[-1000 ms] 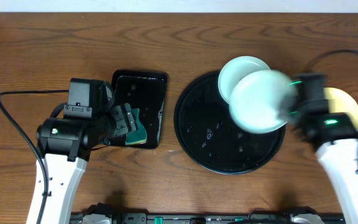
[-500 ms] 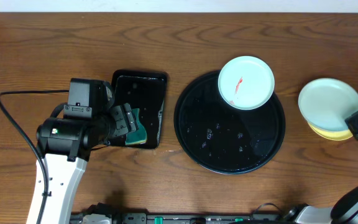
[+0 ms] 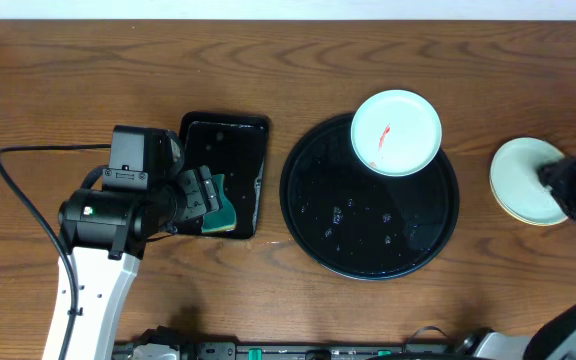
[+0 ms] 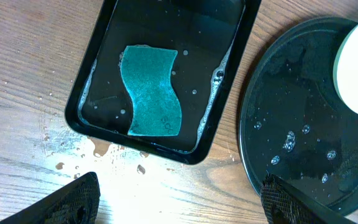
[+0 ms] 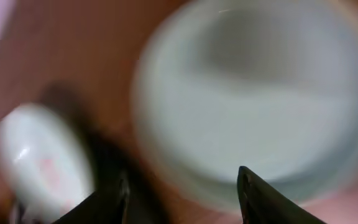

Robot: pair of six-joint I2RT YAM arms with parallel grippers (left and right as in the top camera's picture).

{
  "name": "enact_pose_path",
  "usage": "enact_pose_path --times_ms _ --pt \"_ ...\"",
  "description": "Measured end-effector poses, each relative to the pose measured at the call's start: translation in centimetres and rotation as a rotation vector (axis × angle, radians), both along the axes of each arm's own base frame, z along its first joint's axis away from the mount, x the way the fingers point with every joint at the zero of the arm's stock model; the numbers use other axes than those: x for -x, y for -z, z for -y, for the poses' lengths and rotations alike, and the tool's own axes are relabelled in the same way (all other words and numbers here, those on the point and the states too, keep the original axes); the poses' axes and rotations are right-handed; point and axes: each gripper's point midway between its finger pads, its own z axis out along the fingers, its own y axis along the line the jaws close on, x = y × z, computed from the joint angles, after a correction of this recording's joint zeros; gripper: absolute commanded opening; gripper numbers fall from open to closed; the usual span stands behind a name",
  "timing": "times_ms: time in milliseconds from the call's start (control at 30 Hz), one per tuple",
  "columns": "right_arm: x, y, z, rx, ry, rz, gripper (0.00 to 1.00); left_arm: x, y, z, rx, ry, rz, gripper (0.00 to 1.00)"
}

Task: Clean dirty plates on tray and stack at the side
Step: 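Move the right gripper to the last pale green plate and grasp its rim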

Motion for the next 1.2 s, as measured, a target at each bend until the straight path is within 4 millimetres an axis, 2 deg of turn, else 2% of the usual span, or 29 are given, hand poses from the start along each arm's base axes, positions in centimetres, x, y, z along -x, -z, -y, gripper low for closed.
enact_pose_path --times_ms 100,167,267,400,500,600,700,767,800,933,1067,1200 --pt "-1.6 -2.5 -6.0 0.022 -0.215 0.075 0.54 0.0 0.0 0.0 0.000 0.000 0.000 0.83" --pt "-2.3 -2.9 -9.7 0.050 -0.338 0.089 0.55 0.0 0.0 0.0 0.000 0.000 0.000 0.83" --pt "-3.6 -2.0 -14.3 0.148 -0.488 0.075 0.59 0.0 0.0 0.0 0.000 0.000 0.000 0.83" --pt "-6.1 0.7 -17.3 0.317 -0.571 0.046 0.61 0.0 0.0 0.0 0.000 0.000 0.000 0.83" --pt "-8.0 3.6 -17.7 0.410 -0.578 0.017 0.60 0.0 0.0 0.0 0.000 0.000 0.000 0.83" --pt "-9.1 6.4 -17.0 0.457 -0.559 -0.021 0.58 0.0 0.0 0.0 0.000 0.000 0.000 0.83" --pt "-9.1 8.9 -16.1 0.476 -0.545 -0.081 0.42 0.0 0.0 0.0 0.000 0.000 0.000 0.83" --pt "-9.0 9.6 -15.6 0.487 -0.540 -0.101 0.14 0.0 0.0 0.0 0.000 0.000 0.000 0.83" --pt "-9.0 9.7 -15.4 0.494 -0.531 -0.107 0.01 0.0 0.0 0.0 0.000 0.000 0.000 0.83" --pt "-9.1 9.1 -15.4 0.487 -0.521 -0.105 0.01 0.0 0.0 0.0 0.000 0.000 0.000 0.83" --pt "-7.4 8.5 -15.7 0.440 -0.514 -0.150 0.01 0.0 0.0 0.0 0.000 0.000 0.000 0.83" --pt "-5.5 5.5 -16.3 0.419 -0.525 -0.142 0.01 0.0 0.0 0.0 0.000 0.000 0.001 0.83"
